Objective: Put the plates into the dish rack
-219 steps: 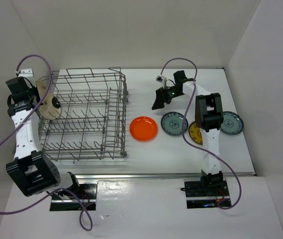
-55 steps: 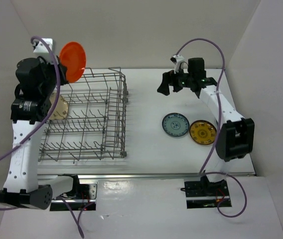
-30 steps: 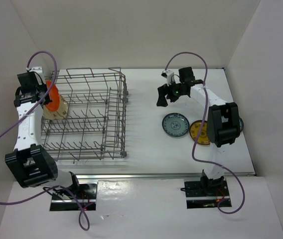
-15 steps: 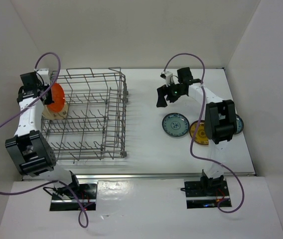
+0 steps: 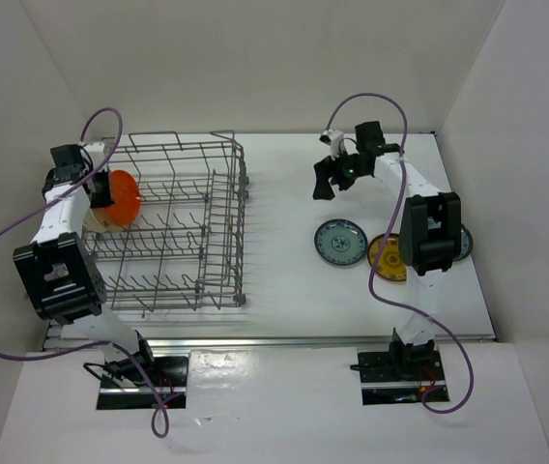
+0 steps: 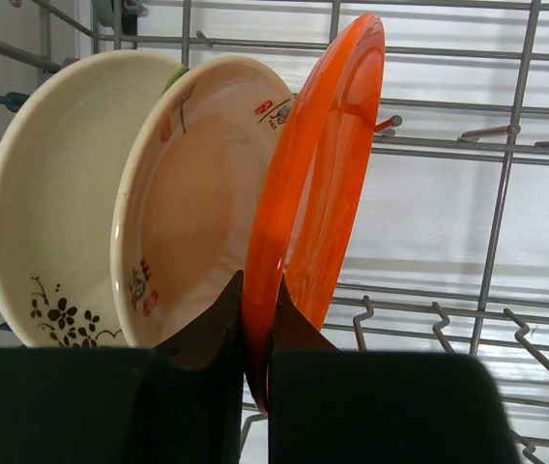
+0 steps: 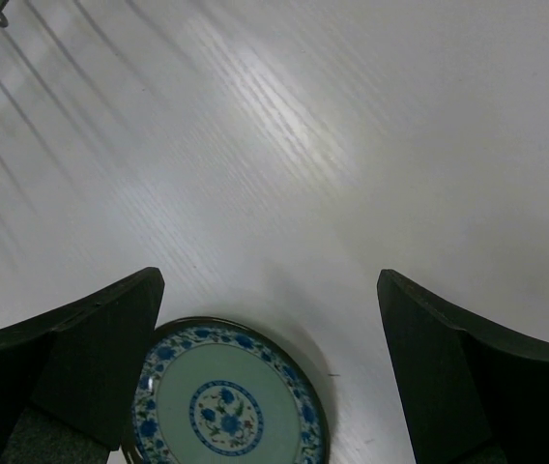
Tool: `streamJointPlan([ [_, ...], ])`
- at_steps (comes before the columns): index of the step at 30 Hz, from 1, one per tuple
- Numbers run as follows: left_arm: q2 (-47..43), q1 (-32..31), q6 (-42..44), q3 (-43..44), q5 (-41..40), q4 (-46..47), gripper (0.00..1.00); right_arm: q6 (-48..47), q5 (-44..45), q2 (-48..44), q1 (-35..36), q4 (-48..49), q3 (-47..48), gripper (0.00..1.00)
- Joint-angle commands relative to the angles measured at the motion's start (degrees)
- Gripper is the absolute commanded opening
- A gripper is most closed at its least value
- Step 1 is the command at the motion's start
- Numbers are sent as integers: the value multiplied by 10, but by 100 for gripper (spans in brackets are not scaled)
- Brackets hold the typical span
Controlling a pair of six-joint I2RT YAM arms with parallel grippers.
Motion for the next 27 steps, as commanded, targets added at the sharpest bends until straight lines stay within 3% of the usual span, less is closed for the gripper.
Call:
streamJointPlan([
  [1,4,0,-1,6,7,5,0,-42,-24,14,-26,-46,38,100],
  [10,47,-5,-25,82,12,-99,3,-71,-66,27,-69,-72,35,100],
  [14,35,-16,-32,89,-8,-113,26,-76,-89,21,-82,-67,1,100],
  [15,27,-24,-32,95,-21,-119,41,-83,-89,16,-82,-72,-6,100],
  [18,6,-45,-32,101,-65,-119,66,-105,-102,21,-93,-86,-12,100],
  [19,5,-51,-38,102,-78,-119,82,-105,-102,21,-93,-92,-12,100],
  [22,-1,-74,-49,144,-133,-134,95,-121,-102,36,-104,-103,-18,100],
  [27,-27,-120,-61,208,-161,-170,100,-140,-129,64,-147,-126,-35,97],
])
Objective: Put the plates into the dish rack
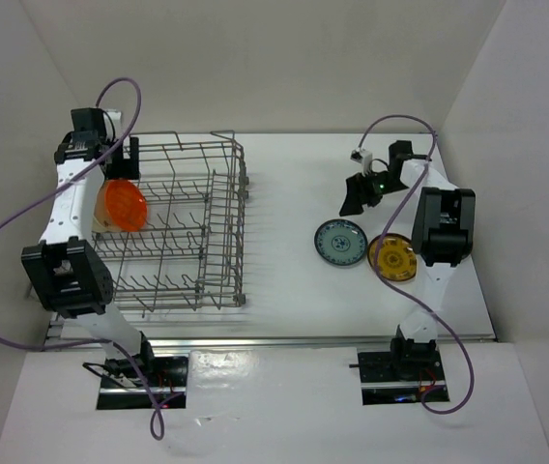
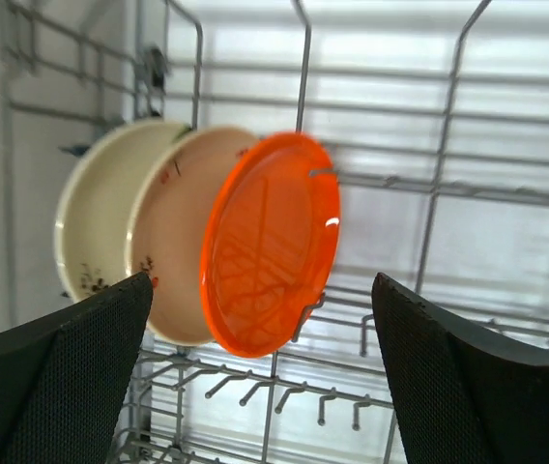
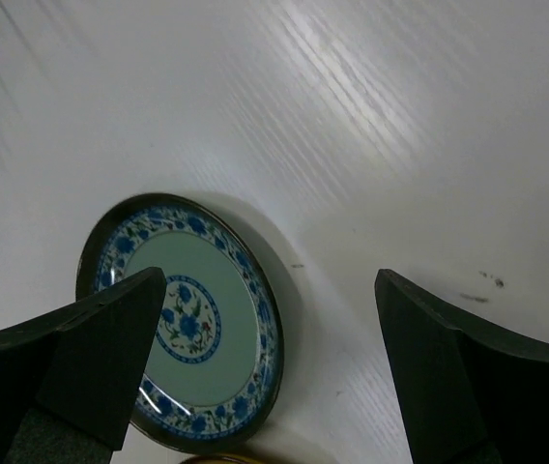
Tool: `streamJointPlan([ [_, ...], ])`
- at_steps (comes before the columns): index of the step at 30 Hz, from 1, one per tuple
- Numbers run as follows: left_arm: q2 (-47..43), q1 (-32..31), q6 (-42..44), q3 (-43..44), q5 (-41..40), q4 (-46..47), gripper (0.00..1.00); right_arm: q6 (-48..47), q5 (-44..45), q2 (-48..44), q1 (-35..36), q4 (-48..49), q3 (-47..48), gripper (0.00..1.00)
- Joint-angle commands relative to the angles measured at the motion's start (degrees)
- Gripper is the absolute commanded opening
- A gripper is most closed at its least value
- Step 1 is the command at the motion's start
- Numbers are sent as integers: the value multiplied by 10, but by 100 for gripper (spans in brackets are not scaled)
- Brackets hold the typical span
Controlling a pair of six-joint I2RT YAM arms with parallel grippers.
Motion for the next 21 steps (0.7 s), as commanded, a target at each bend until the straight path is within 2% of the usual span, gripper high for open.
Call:
streamJointPlan([
  [1,-62,-26,-20,35,-42,-14,100,-22,-26,22,-39,-43,-14,97],
  [5,-128,-34,-27,33,-24,22,100,-5,-47,22,-65,-53,-29,88],
  [11,-213,-34,-49,1,29,101,100,52,-47,-38,-65,1,-104,84],
  [14,-226,-34,-64,-14,90,131,100,77,-42,-49,-60,9,-124,83],
  [19,-219,-34,-86,-7,123,131,100,126,1,-39,-17,45,-160,83],
  [21,-214,-34,-91,-7,136,125,100,144,19,-20,-3,53,-172,79],
])
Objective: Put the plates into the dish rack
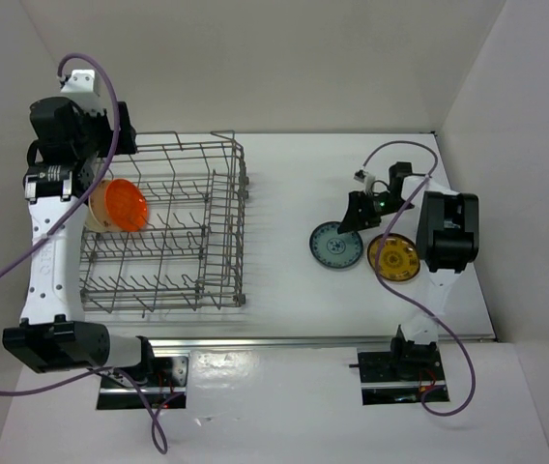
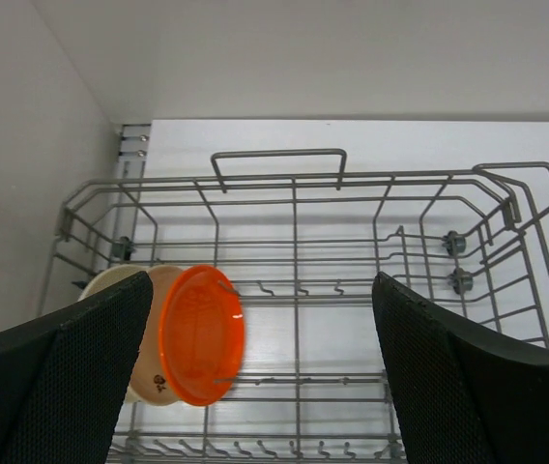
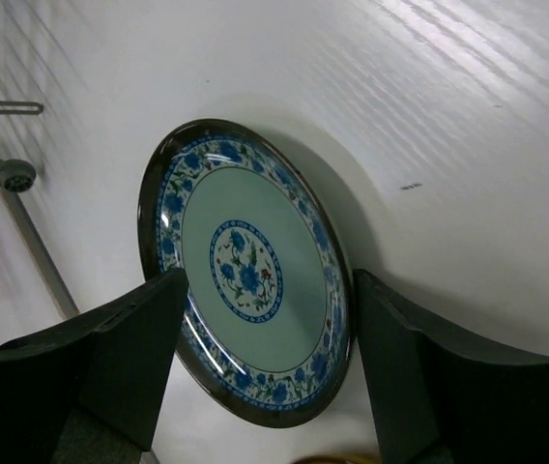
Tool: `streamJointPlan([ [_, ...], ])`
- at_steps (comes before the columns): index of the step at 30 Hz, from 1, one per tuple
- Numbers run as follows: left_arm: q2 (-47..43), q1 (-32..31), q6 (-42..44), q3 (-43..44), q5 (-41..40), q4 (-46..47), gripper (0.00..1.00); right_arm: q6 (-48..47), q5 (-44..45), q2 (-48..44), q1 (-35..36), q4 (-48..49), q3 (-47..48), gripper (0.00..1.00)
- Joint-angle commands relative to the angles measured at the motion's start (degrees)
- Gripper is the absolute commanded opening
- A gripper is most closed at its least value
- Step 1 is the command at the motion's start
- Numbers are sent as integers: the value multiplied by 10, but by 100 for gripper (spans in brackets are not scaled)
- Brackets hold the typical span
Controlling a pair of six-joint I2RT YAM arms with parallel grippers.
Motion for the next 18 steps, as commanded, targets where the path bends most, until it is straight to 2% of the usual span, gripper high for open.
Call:
streamJointPlan([
  [1,6,-3,-26,-2,42,17,100,44,65,23,22,40,-35,76],
  [2,6,-3,-26,-2,42,17,100,54,80,32,34,40,-41,75],
  [6,-8,-3,-26,-10,42,30,100,65,110,67,74,41,-34,45],
  [9,-18,-3,-26,-15,42,30,100,71,94,73,100,54,-46,35],
  [11,-33,-3,-26,-26,42,30,100,84,94,73,121,67,-51,12],
  [14,-48,-8,-39,-42,57,42,100,111,88,67,138,101,-61,0],
  [18,-48,-8,-52,-48,100,47,100,171,134,32,145,134,-67,0],
])
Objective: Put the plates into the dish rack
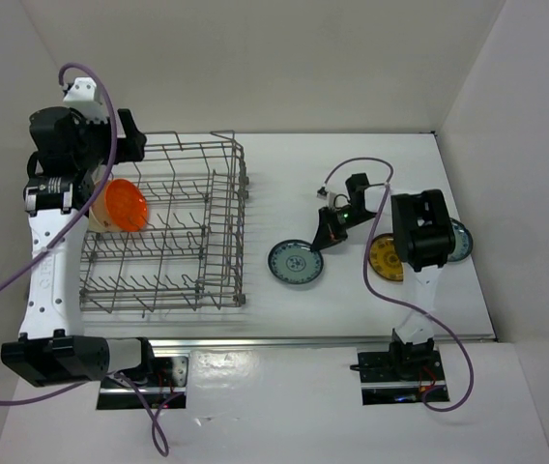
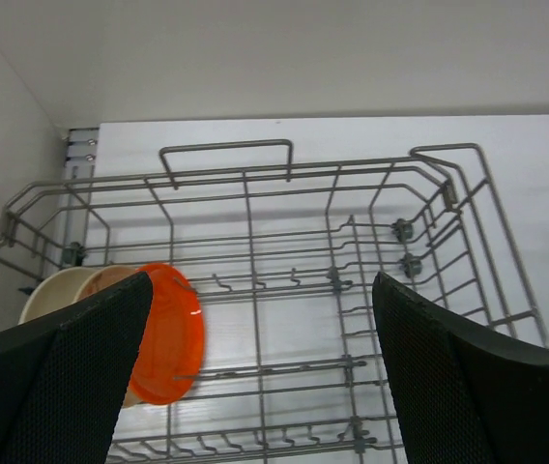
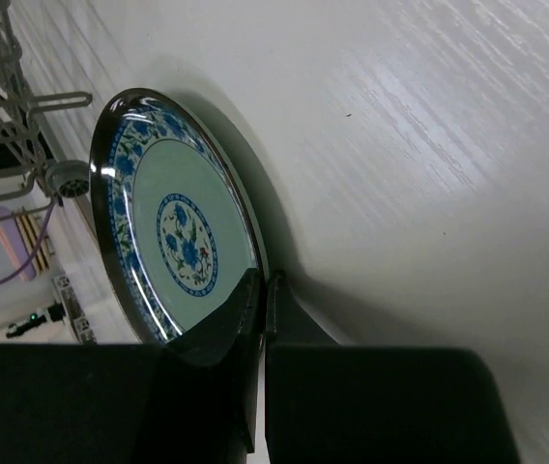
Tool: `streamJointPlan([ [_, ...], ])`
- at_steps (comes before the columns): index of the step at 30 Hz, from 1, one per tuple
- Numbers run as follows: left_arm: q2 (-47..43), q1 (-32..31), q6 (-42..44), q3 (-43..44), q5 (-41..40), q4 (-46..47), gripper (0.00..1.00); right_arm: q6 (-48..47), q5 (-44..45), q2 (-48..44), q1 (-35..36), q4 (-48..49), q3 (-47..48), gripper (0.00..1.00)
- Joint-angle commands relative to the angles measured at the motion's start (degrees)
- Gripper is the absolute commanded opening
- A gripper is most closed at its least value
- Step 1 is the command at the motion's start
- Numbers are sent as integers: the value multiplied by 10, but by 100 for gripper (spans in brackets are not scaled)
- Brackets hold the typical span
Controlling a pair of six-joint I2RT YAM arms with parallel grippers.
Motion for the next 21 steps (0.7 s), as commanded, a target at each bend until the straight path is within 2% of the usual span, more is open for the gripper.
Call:
streamJointPlan([
  [1,-14,-4,-32,-2,64,33,100,33,170,-8,5,81,-24,0],
  [4,-14,-9,-60,-2,127,33,100,87,213,-45,-3,75,16,0],
  [5,-7,-14,-67,-7,187,39,100,102,232,-53,-17,68,32,0],
  [6,0,-26,-78,-7,209,45,100,128,242,-69,-24,54,64,0],
  [11,22,-100,-84,-13,234,45,100,146,323,-140,-30,17,159,0],
  [17,73,-150,-144,-44,349,151,100,146,288,-227,-30,23,267,0],
  [21,144,-205,-139,-5,387,170,100,140,232,-256,-30,44,302,0],
])
